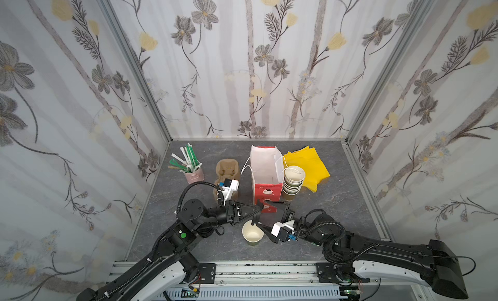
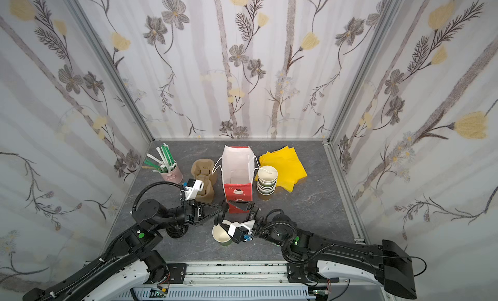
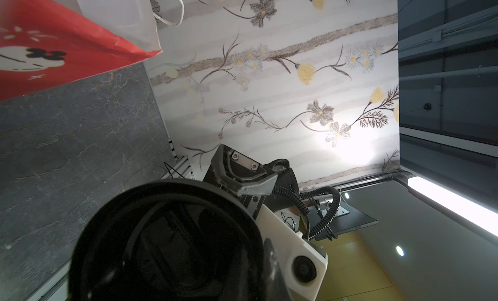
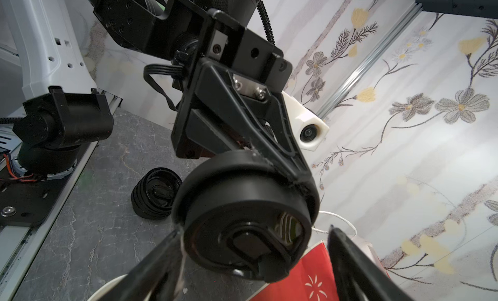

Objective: Pack a coffee takeout order
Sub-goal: Close the lid on the coffee cup.

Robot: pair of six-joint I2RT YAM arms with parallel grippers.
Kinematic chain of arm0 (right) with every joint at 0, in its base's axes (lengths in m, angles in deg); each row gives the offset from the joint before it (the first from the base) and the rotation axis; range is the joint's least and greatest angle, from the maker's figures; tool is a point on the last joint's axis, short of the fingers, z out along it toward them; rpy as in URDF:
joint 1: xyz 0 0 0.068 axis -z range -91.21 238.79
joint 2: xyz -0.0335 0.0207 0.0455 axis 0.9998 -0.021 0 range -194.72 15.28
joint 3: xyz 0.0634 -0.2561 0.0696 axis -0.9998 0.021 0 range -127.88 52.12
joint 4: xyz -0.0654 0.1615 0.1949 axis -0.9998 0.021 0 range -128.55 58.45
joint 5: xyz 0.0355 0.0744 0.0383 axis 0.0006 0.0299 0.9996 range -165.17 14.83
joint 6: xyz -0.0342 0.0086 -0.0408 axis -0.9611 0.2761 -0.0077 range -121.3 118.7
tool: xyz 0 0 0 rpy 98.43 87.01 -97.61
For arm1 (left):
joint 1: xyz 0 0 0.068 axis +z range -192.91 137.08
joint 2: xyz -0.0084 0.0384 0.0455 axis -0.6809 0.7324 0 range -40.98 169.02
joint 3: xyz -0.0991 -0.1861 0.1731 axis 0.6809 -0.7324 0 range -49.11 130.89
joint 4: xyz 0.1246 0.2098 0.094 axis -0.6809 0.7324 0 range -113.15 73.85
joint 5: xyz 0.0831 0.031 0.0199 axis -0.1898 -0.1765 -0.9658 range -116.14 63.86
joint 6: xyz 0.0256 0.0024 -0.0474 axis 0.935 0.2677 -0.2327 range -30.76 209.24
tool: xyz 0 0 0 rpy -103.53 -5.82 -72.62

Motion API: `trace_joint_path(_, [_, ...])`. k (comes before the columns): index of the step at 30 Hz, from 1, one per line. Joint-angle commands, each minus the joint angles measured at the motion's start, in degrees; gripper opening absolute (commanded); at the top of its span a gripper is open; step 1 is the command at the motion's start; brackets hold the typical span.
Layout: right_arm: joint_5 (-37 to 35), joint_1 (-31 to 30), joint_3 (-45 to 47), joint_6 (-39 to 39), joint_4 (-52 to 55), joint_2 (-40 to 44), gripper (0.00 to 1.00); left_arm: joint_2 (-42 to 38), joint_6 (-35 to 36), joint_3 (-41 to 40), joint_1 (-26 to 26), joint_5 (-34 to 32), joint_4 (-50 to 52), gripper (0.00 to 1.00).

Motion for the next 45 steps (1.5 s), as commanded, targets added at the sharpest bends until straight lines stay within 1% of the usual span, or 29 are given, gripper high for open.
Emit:
trace_joint_path(1, [-0.9, -0.3, -0.4, -2.2, -3.6, -0.9, 0.84, 0.0, -0.6, -0.2, 0.0, 0.8, -2.7, 0.08])
trace_joint_path(11, [-0.5, -0.5, -0.6, -3.0, -4.7, -3.1, 0.82, -0.2, -0.7, -0.1, 0.0, 0.7, -2.7, 0.08])
trace_joint_path(22, [-0.3, -0.5, -0.7, -3.1, -5.1, -3.6, 0.77, -0.3, -0.8, -0.2, 0.0, 0.5, -2.7, 0.08])
trace_joint_path(29, [0.1, -0.5, -0.7, -2.8, -3.7, -2.9, 0.73, -0.7, -1.1, -0.3, 0.0, 0.0, -2.7, 0.11])
trace_joint_path(33, [0.1, -0.6, -0.5, -2.3, -2.6, -2.4, 0.71, -1.2, -1.1, -0.4, 0.1, -0.6, -2.7, 0.21])
trace_joint_path(38, [-0.1, -0.6, -0.4, -1.6, -1.6, -1.8, 0.68, -1.7, -1.2, -0.6, 0.0, -1.1, -2.7, 0.27])
trace_joint_path(39, [-0.3, -0.6, -0.5, -1.5, -1.3, -1.8, 0.67, -1.8, -1.1, -0.6, 0.0, -1.4, -2.7, 0.3])
trace_joint_path(41, [-0.4, -0.5, -0.5, -1.0, -0.6, -1.5, 0.67, -2.2, -0.8, -0.9, 0.1, -2.1, -2.7, 0.42])
trace_joint_path(44, [-0.7, -0.5, -1.0, 1.3, 3.0, -0.4, 0.65, -4.2, 1.5, -1.2, 0.6, -7.2, -0.9, 0.52])
trace_joint_path(45, [-0.8, -0.6, -1.3, 2.9, 5.1, 0.4, 0.63, -5.4, 3.5, -0.4, 1.2, -10.1, 2.6, 0.54])
